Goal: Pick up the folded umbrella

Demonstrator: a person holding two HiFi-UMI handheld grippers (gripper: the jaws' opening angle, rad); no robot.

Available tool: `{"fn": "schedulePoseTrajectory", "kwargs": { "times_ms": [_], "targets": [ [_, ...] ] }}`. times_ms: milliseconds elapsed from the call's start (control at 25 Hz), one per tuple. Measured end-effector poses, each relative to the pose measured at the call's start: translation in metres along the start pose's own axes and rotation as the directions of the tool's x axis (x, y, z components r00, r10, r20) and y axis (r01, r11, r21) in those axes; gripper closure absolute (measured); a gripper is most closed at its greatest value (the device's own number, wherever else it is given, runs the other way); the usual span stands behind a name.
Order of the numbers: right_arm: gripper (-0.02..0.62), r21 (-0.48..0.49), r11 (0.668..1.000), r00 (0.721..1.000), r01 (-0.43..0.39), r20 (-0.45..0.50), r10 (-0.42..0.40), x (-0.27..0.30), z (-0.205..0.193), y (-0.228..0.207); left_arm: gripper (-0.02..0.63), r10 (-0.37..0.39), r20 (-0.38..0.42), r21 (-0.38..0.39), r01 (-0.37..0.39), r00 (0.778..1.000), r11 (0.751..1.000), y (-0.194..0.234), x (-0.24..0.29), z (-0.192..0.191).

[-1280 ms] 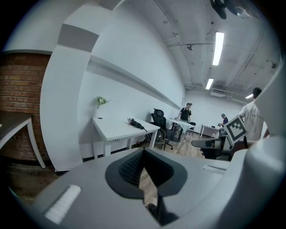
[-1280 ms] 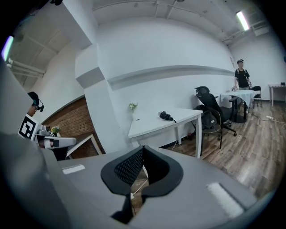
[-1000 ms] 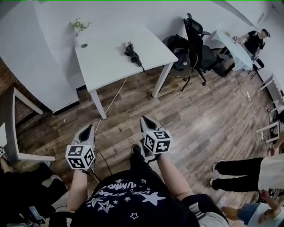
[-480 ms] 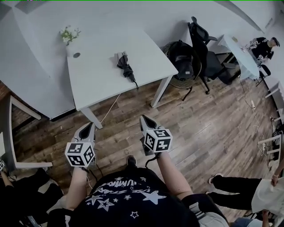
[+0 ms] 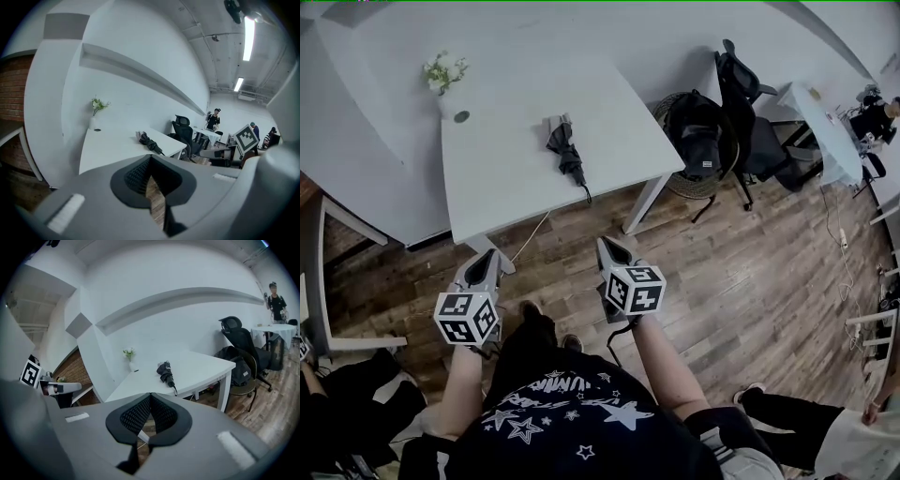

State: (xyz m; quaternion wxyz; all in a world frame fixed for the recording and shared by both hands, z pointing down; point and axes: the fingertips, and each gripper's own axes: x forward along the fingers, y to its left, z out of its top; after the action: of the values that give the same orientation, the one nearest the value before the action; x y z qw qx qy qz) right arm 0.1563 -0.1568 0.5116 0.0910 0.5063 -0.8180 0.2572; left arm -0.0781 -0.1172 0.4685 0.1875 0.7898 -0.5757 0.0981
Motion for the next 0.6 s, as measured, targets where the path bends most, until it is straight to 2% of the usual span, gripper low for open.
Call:
{"fn": "schedulePoseTrajectory", "kwargs": {
  "times_ms": [240,600],
  "targets": [
    [0.578,0.008,1.0,1.0,0.016,-0.009,-0.016,0.031,0.013,-0.014,0.603,-0.018,-0.012,-0.022,0.018,1.0,1.0,0.016,0.041,0.005],
    [0.578,-0.005,0.998,0.997,0.068,-0.04,-0.068,0.107,0.045,-0.046,0.603,-0.072,-0.033,-0.038,0.071,0.997,0.997,0.05,0.138,0.024]
  ]
}}
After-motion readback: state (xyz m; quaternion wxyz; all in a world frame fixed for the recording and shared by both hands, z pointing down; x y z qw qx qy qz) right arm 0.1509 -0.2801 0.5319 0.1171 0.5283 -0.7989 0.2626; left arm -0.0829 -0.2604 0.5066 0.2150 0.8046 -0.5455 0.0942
